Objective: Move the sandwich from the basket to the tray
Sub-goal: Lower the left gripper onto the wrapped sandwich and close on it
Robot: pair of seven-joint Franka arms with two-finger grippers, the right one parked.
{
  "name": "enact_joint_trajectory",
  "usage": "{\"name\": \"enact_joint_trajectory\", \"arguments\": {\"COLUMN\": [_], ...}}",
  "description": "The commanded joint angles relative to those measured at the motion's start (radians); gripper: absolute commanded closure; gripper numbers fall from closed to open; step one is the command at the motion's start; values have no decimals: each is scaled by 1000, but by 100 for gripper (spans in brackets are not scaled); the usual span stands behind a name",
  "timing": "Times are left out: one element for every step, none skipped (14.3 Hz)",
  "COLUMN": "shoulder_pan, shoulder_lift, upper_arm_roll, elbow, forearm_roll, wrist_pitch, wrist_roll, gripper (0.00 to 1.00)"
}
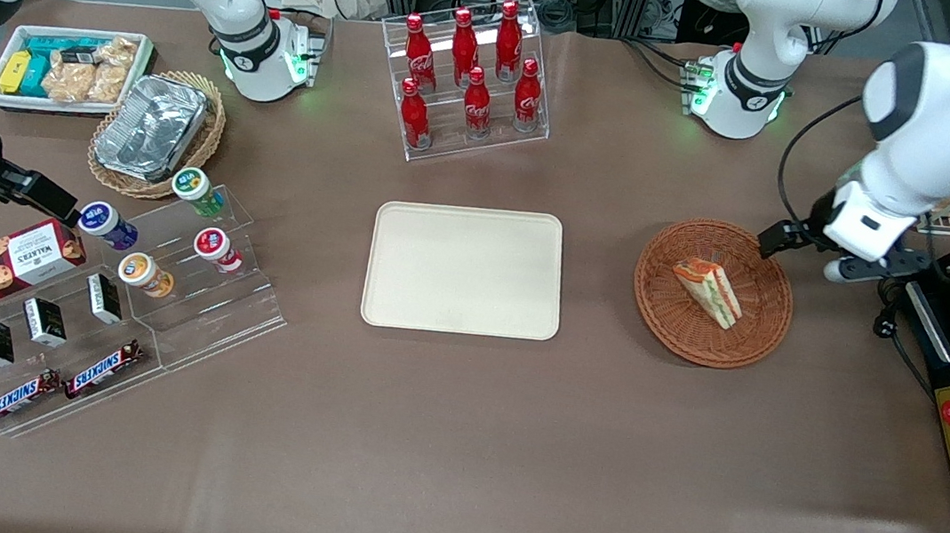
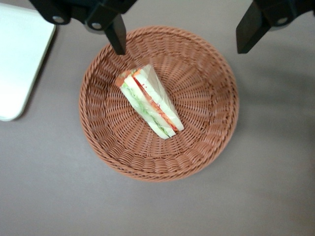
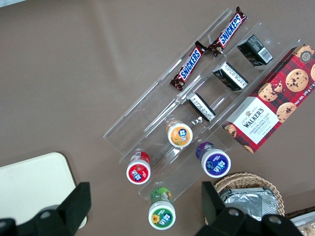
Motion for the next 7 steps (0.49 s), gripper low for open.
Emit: {"name": "enact_joint_trajectory", "arguments": {"shoulder_pan": [-53,-70,-84,-89,-90,-89,-89], "shoulder_lift": [-19,14,51,80,111,142,174], "upper_arm_roll": [1,1,1,1,-3,-22,-23], "elbow": [-97,-91,-84,-81,-77,-63,-45], "forearm_roll": [-2,-2,4,28,50,65,68], "wrist_pitch": [119,133,156,194,222,233,233], "wrist_roll": [-160,-211,-261,-313,-364,-395,-401], "gripper": [1,1,1,1,1,1,1]}}
